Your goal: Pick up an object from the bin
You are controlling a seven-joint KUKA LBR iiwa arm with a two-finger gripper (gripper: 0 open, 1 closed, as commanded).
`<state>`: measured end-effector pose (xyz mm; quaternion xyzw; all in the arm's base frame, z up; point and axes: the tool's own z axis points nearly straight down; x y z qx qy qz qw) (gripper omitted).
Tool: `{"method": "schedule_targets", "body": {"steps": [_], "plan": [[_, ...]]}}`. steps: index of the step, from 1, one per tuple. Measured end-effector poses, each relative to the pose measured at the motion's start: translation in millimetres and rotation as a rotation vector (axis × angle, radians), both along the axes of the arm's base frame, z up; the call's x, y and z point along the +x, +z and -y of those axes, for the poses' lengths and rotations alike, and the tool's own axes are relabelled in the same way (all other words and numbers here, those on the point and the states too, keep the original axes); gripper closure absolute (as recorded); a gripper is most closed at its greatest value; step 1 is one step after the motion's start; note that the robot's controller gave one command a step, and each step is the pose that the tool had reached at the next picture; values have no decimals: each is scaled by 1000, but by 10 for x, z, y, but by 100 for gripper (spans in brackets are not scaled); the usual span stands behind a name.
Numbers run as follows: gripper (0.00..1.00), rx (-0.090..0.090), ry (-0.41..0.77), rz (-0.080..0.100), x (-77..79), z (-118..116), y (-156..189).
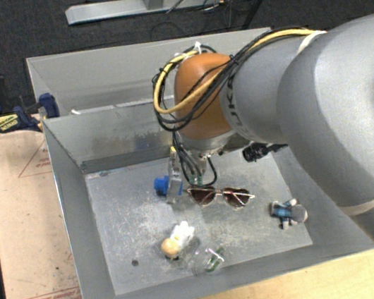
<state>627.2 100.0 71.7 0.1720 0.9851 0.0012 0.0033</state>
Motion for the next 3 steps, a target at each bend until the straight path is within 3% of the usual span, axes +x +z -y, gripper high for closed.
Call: {"method": "schedule_targets", "body": {"steps": [3], "plan": [[100, 0, 0, -7, -15, 2, 123]]}}
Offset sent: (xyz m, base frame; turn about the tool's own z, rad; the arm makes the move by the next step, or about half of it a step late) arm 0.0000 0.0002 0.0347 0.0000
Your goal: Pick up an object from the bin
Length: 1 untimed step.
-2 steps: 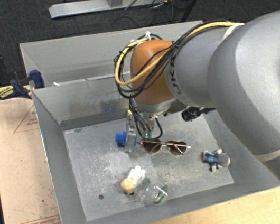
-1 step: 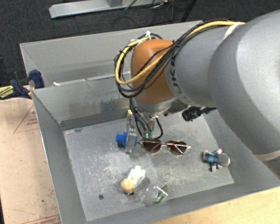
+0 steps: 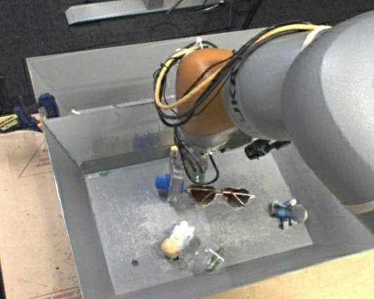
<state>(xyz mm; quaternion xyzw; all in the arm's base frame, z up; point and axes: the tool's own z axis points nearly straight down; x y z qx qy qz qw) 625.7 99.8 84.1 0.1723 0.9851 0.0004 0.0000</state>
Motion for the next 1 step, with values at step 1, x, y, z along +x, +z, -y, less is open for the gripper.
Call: {"method": "schedule_targets", "body": {"steps": [1], "plan": [[100, -1, 1, -1, -1, 1, 94]]}}
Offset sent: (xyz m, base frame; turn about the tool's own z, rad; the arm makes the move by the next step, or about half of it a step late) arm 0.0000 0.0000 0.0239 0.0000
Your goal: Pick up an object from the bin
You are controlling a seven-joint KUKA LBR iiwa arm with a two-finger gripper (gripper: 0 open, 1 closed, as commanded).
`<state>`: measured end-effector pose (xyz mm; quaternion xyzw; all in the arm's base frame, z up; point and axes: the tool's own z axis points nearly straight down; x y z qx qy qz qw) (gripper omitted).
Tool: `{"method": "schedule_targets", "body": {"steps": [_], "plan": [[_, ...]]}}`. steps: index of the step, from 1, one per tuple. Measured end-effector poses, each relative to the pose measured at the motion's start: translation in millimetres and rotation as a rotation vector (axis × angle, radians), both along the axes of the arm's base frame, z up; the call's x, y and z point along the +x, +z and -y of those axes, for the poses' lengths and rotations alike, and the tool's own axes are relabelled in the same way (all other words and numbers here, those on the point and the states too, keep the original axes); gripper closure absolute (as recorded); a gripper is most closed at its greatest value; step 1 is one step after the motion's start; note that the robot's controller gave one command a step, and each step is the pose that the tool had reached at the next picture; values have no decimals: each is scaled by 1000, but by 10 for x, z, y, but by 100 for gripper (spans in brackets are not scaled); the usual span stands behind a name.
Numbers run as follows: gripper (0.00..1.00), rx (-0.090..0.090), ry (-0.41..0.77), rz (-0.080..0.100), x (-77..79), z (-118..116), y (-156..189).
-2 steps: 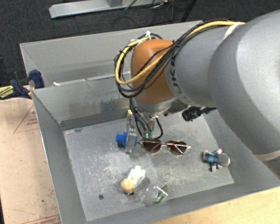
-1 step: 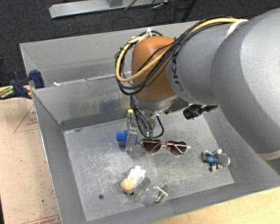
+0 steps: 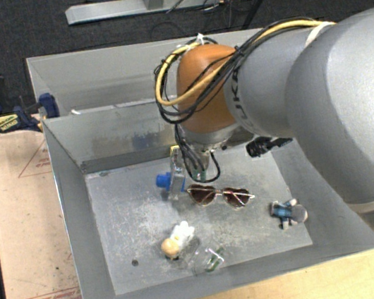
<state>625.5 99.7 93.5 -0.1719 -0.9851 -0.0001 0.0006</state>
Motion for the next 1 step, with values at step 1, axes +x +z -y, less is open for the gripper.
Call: {"method": "schedule_targets", "body": {"steps": [1], "plan": [[100, 0, 0, -1, -6, 1, 173]]}}
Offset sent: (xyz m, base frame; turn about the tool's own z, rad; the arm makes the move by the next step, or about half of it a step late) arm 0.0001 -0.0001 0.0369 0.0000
